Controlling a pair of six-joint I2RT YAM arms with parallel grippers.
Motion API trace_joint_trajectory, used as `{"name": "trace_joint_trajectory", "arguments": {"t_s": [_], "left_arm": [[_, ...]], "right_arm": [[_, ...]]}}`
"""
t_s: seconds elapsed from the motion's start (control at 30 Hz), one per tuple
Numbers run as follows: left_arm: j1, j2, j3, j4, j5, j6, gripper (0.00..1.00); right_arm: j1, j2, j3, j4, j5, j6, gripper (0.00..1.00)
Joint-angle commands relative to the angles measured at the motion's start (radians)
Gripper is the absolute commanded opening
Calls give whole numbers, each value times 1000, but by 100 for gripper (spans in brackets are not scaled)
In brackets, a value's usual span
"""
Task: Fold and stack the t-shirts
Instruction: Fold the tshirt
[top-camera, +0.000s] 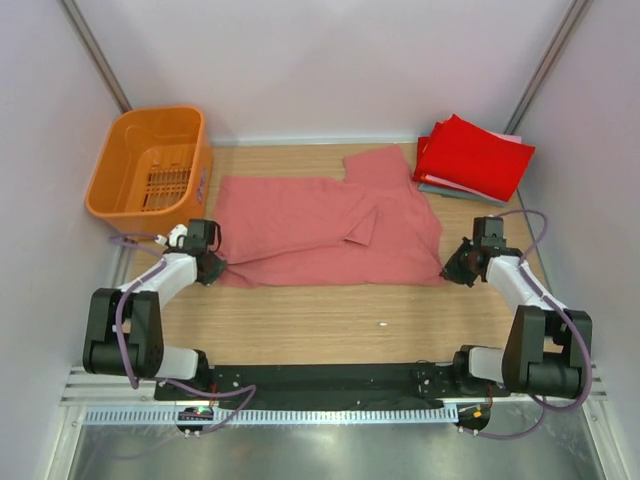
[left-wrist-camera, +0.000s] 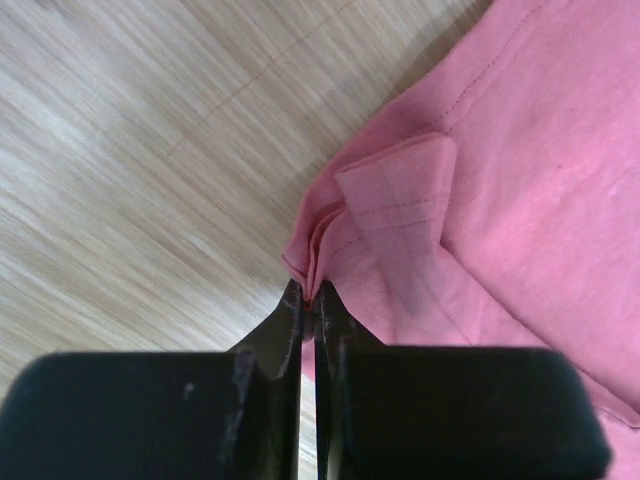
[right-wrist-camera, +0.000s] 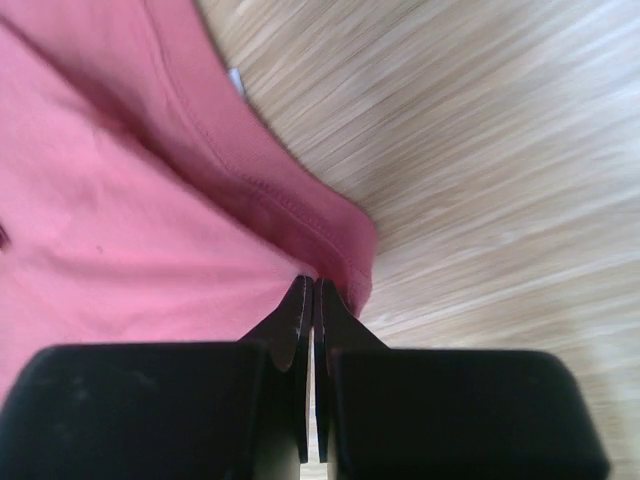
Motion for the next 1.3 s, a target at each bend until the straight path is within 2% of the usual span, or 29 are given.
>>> {"name": "trace_joint_trajectory", "arguments": {"t_s": [0.0,0.2,0.4,0.5,0.57,0.6,0.63,0.67,0.73,0.83,1.0,1.1,1.13,1.27], "left_arm": [[6,-51,-19,-36,6,-15,0],[6,-229,-50,-155,11,-32,0],[6,-332,-119,-229,74,-47,1],[6,-413,-137,-287,110,-65,8],[2,-461,-137,-321,112,-78,21],[-4,-499,-139,-332,124,-97,29],[-4,-516,-134,-335,132,-104,48],[-4,-527,-124,-353,140,-108,53],[-4,-535,-70,-370,141,-87,61],[-4,-519,10,-418,102,-44,62],[-4,-470,24,-302,100,8,54],[-4,-385,33,-245,101,13,51],[-4,-362,37,-235,95,14,51],[-4,-247,53,-170,88,18,47]], "right_arm": [[-122,-74,53,-27,67,-20,1],[-179,-123,42,-46,79,12,1],[-178,-165,-32,-39,-13,46,1],[-178,-206,-41,-55,-14,59,1],[-178,-238,-38,-65,9,67,5],[-178,-248,-30,-79,10,72,17],[-178,-254,-26,-85,16,75,56],[-178,-260,-19,-98,36,79,74],[-178,-277,-3,-108,61,84,99],[-178,-304,30,-121,84,76,100],[-168,-352,71,-75,-17,69,98],[-75,-334,103,-38,-34,92,97],[-5,-308,115,-36,-5,98,96],[144,-243,162,-24,64,121,96]]}}
